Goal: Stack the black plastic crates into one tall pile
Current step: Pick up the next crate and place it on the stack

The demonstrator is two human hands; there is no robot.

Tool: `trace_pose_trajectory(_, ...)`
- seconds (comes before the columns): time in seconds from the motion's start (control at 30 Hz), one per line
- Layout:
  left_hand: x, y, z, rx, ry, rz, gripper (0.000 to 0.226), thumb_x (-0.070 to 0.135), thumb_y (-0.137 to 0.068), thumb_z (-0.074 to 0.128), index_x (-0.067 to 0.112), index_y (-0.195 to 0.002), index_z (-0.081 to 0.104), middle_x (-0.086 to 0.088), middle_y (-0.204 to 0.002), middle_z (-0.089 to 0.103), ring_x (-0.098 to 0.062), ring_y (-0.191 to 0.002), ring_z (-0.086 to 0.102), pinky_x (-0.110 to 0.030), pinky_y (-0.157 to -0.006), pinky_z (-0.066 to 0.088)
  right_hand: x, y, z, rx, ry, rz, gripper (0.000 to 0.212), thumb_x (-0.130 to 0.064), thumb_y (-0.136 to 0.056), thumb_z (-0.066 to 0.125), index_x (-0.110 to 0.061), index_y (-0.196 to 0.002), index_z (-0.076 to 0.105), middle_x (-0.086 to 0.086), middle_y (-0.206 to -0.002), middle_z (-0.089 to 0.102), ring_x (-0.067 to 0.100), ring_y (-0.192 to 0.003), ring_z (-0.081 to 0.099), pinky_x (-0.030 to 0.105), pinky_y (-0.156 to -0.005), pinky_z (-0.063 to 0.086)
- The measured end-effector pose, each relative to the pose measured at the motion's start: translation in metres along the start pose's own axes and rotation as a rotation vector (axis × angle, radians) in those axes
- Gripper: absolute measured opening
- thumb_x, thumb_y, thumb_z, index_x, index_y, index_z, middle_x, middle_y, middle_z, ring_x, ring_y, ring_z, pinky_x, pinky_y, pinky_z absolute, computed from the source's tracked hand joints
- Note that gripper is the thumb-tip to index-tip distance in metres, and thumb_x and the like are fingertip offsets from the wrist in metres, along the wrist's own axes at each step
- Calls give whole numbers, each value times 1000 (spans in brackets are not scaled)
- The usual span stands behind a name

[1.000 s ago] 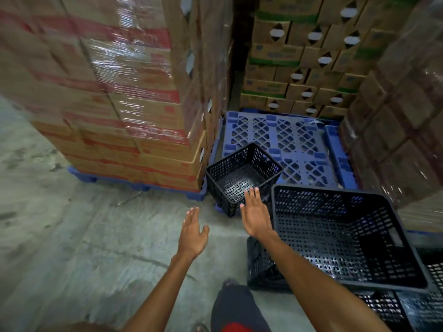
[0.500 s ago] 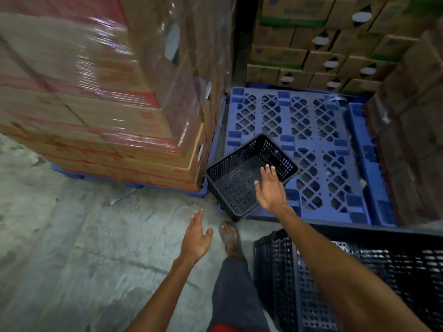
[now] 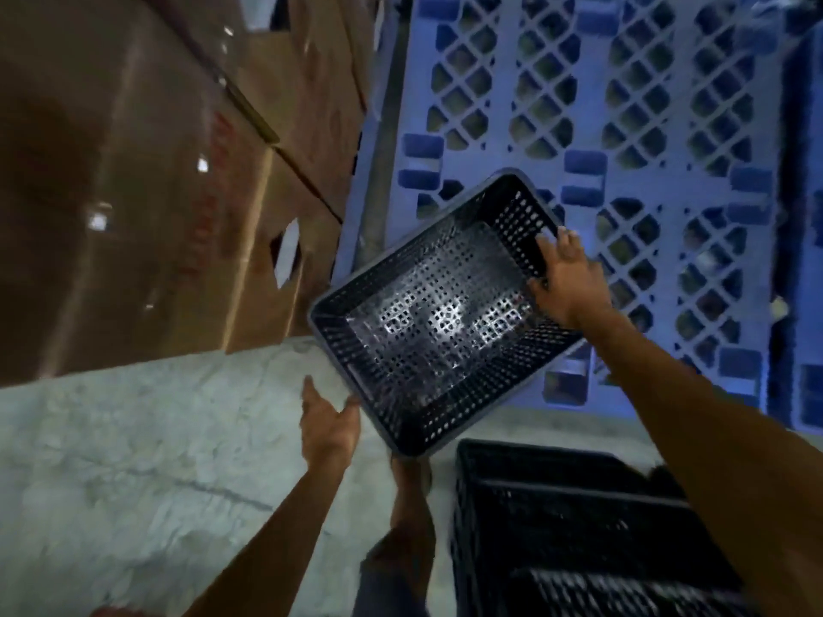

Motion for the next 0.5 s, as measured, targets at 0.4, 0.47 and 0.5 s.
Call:
trace_pose_trajectory(0.4,-23,-104,128,11,525,-421,36,14,-88,65,13,-125,64,-14,-113,70,-34,-98,68,-46,-91,56,93,-136,88,205,-312,224,42,-31,-93,55,-13,-131,57,25,-119,66,44,-109,61,48,-94,47)
trace_pose_trajectory(0.47,-25,-108,120,-22,576,-420,32,12,-89,67,9,-120,65,-13,-108,69,-30,-94,67,-43,-92,55,89,-129,81,191,-339,232,36,-29,-94,58,-13,-125,63,22,-116,69,39,-109,63,45,-93,48)
trace_pose_trajectory(0.5,-25,-110,112,-31,589,-409,30,10,-89,67,8,-118,64,-13,-109,68,-29,-93,65,-42,-92,54,85,-124,77,195,-359,230,33,-28,-93,58,-14,-123,64,21,-112,70,38,-107,65,44,-91,50)
Point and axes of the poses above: each hand's wrist, its own y-axis away from the middle knuckle, its own z-axis out of the palm, x = y × z, the point moved 2 cm from there along -y, towards the middle knuckle
